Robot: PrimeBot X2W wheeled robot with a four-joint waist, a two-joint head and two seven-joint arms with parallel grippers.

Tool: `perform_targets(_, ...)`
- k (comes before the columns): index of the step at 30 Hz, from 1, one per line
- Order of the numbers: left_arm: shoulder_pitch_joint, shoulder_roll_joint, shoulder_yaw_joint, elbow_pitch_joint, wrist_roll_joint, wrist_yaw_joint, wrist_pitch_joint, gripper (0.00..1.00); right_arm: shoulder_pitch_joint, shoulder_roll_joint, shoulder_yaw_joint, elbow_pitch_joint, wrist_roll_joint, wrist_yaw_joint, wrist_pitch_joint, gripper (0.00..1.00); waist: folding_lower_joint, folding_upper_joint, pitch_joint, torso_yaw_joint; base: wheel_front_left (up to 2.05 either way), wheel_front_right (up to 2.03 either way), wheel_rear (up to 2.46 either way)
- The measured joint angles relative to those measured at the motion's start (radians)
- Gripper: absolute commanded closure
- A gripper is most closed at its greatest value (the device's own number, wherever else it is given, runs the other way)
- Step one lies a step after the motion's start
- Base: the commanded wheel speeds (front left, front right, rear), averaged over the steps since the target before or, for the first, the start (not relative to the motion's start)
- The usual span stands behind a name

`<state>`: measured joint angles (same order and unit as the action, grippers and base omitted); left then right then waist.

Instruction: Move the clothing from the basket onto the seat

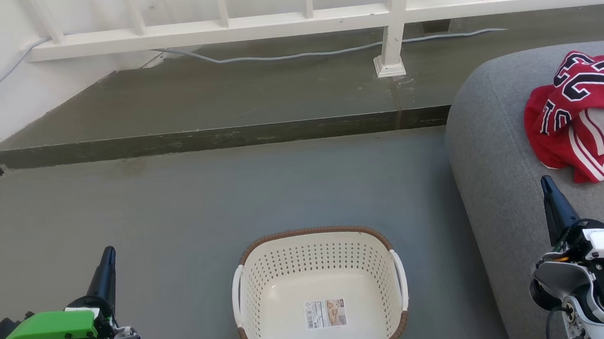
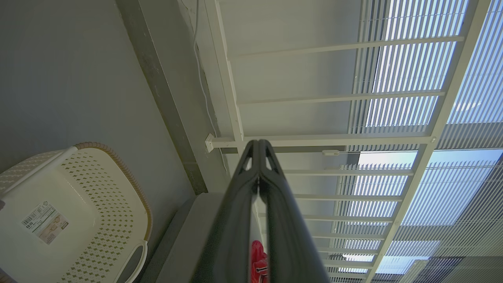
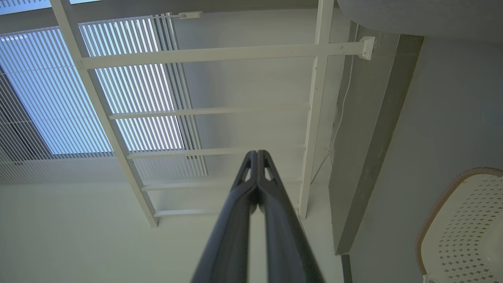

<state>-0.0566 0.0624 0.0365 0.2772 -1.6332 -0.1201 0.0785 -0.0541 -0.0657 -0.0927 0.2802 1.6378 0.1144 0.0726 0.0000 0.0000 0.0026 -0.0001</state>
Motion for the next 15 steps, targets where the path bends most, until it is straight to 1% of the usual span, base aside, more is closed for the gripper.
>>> perform_targets(15,0.0,-0.002,0.001,0.001,0.0,0.0,0.0,1.0,0.0,0.0,-0.001,0.001,0.0,0.0,0.0,1.0,0.0,0.0,0.0,0.0,0.0,0.0,0.0)
